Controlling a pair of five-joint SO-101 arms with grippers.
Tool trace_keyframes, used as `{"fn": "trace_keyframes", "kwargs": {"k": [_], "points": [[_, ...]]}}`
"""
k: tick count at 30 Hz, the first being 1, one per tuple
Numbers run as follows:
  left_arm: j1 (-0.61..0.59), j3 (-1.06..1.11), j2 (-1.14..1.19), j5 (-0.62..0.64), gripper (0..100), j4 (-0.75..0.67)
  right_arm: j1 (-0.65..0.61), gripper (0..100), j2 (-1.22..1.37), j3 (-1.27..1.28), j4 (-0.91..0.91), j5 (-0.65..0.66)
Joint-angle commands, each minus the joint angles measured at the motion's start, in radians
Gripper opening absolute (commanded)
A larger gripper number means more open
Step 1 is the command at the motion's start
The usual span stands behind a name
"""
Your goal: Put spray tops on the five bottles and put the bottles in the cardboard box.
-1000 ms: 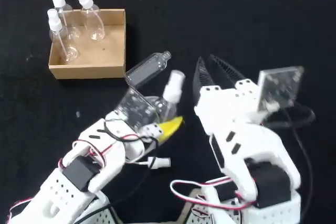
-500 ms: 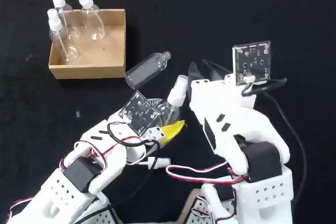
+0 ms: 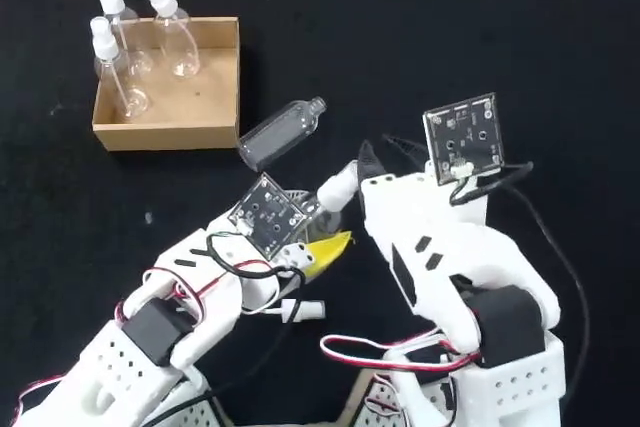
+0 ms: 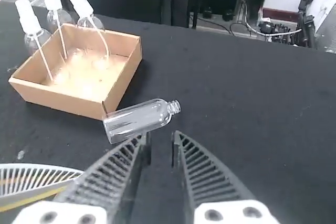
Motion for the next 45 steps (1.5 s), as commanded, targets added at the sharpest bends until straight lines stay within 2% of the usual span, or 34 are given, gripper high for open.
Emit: {"fn": "trace_keyframes", "kwargs": {"k": [1, 8, 16, 22, 28, 33, 38, 45], "points": [[0.013, -0.025, -0.015, -0.009, 15, -0.003, -0.02, 7.7, -0.021, -0.054, 0.0, 0.011], [0.004, -0.027, -0.015, -0.009, 15, -0.003, 0.031, 7.8, -0.041, -0.128, -0.052, 0.003], [-0.015, -0.036, -0.015, -0.011, 15, -0.005, 0.078, 7.8, -0.038, -0.255, 0.003, 0.006], [-0.205, -0.09, -0.098, -0.008, 15, 0.005, 0.166, 7.9, -0.033, -0.191, 0.026, 0.009], [-0.466, -0.099, -0.199, -0.006, 15, -0.034, 0.175, 7.9, -0.035, 0.025, -0.052, 0.011], [-0.61, -0.091, -0.189, -0.005, 15, -0.155, 0.054, 7.9, -0.041, 0.219, -0.135, 0.003], [-0.647, -0.127, -0.034, -0.006, 15, -0.242, -0.097, 7.9, -0.041, 0.375, -0.236, 0.003], [-0.699, -0.183, 0.261, -0.003, 15, -0.503, -0.138, 7.8, -0.041, 0.553, -0.396, 0.002]]}}
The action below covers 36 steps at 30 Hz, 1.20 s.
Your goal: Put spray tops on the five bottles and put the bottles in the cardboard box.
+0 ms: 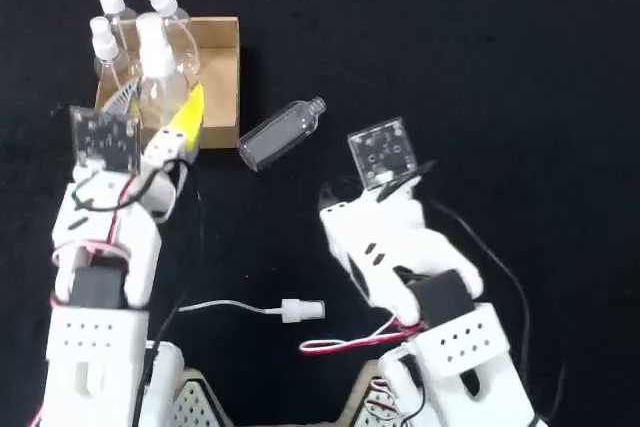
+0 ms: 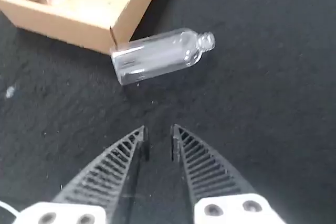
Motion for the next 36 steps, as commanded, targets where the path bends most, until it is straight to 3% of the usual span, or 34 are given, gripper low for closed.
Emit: {"fn": "trace_keyframes", "kwargs": {"k": [1, 13, 29, 36], "points": [[-0.024, -0.084, 0.167, -0.003, 15, -0.175, -0.021, 7.8, -0.013, 0.058, -0.095, 0.0], [-0.024, -0.081, 0.499, -0.008, 15, -0.545, -0.021, 7.7, -0.013, 0.186, -0.196, 0.0], [-0.025, -0.044, 0.592, -0.009, 16, -0.563, -0.017, 7.7, -0.013, 0.188, -0.192, 0.0], [-0.018, -0.059, 0.629, 0.043, 16, -0.767, -0.02, 7.7, -0.013, 0.189, -0.19, 0.0]]}}
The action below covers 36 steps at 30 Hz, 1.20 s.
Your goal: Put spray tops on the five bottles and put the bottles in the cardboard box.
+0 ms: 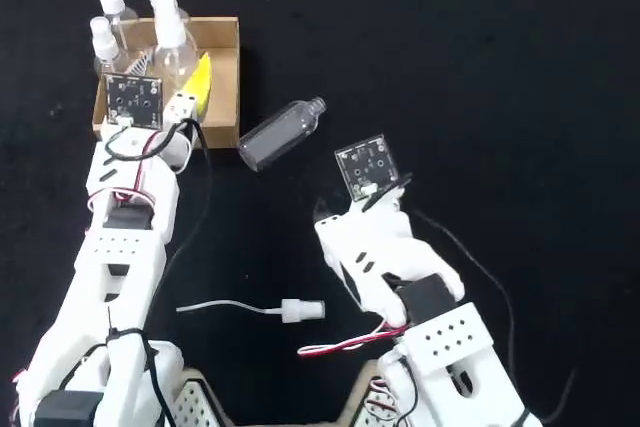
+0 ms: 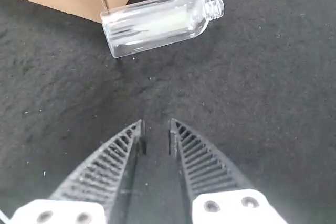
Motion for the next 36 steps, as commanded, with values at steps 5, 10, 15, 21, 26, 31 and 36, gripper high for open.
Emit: {"fn": "trace_keyframes", "kwargs": {"k": [5, 10, 15, 21, 26, 31, 36], "points": [[-0.01, -0.096, 0.167, 0.066, 16, -0.233, -0.009, 7.7, -0.01, -0.005, -0.018, 0.0], [-0.01, -0.134, 0.316, 0.061, 16, -0.423, -0.009, 7.7, -0.01, -0.005, -0.017, 0.0], [-0.012, -0.168, 0.411, 0.061, 16, -0.482, -0.008, 7.7, -0.01, -0.005, -0.017, 0.0], [-0.044, -0.216, 0.489, 0.068, 16, -0.486, -0.008, 7.7, -0.012, -0.005, -0.017, 0.0], [-0.062, -0.254, 0.557, 0.069, 16, -0.486, -0.006, 7.7, -0.012, -0.005, -0.017, 0.0], [-0.062, -0.315, 0.643, 0.069, 16, -0.488, -0.006, 7.7, -0.012, -0.005, -0.017, 0.0], [-0.062, -0.334, 0.718, 0.069, 15, -0.614, -0.006, 7.7, -0.012, -0.005, -0.017, 0.0]]}}
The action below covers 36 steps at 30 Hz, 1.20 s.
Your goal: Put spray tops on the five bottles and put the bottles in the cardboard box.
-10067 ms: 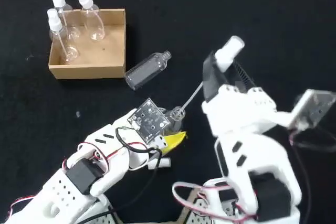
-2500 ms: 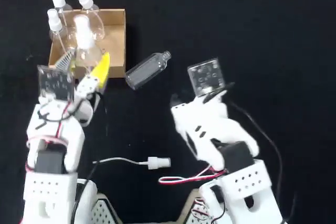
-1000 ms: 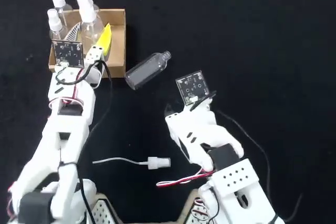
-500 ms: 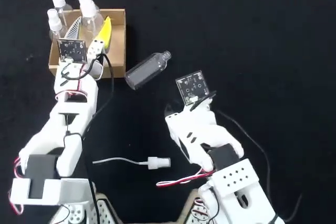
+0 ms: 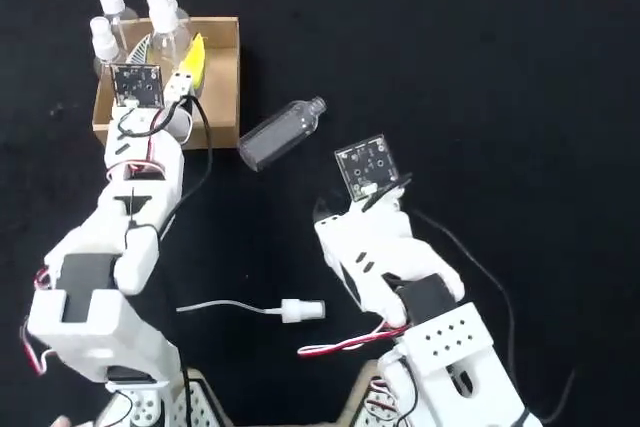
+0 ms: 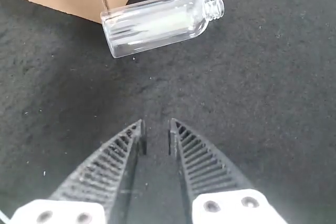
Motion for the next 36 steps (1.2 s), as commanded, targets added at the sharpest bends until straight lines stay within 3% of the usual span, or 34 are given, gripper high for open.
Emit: {"fn": "trace_keyframes", "kwargs": {"k": [1, 36], "points": [[-0.008, -0.062, 0.044, 0.009, 15, -0.16, -0.006, 7.7, -0.012, -0.005, -0.017, 0.0], [-0.01, -0.219, 0.347, 0.008, 15, -0.29, -0.006, 7.7, -0.012, -0.005, -0.017, 0.0]]}}
